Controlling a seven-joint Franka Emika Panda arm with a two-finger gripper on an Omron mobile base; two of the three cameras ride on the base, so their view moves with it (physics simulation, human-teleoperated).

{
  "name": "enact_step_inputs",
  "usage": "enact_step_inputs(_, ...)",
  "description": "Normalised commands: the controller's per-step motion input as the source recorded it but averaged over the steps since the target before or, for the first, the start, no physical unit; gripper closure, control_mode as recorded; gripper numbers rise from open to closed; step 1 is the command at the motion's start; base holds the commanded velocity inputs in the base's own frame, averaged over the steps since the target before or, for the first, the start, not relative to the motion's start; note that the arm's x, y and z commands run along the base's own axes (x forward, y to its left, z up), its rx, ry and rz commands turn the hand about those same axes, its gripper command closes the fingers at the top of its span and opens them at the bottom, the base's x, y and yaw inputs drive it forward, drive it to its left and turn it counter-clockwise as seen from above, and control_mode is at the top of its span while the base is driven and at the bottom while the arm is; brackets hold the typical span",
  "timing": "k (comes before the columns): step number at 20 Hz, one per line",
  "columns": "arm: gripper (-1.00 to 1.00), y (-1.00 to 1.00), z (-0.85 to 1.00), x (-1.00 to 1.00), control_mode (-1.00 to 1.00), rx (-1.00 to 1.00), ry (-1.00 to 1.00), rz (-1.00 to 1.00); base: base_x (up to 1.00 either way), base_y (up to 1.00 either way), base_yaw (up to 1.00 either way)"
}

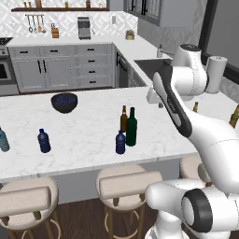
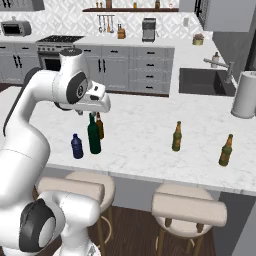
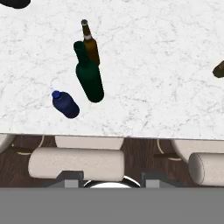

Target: Move the plastic bottles in the middle to the plastics group, and the glass bottles in the middle to the glass group.

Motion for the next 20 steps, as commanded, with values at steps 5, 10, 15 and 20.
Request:
enact_step_inputs(5,-1.0,0.03,-0.08,-0.09,-1.0,0.0,0.0,0.0,0.0,0.0,0.0)
enact_step_inputs(10,-1.0,0.11,0.0,-0.24,-1.0,0.0,-0.01,0.04,0.0,0.0,0.0)
enact_step_inputs(15,-1.0,0.78,-0.15,-0.05,-1.0,0.0,0.0,0.04,0.0,0.0,0.0)
enact_step_inputs(20,-1.0,0.82,-0.29,0.0,-1.0,0.0,0.0,0.04,0.0,0.0,0.0)
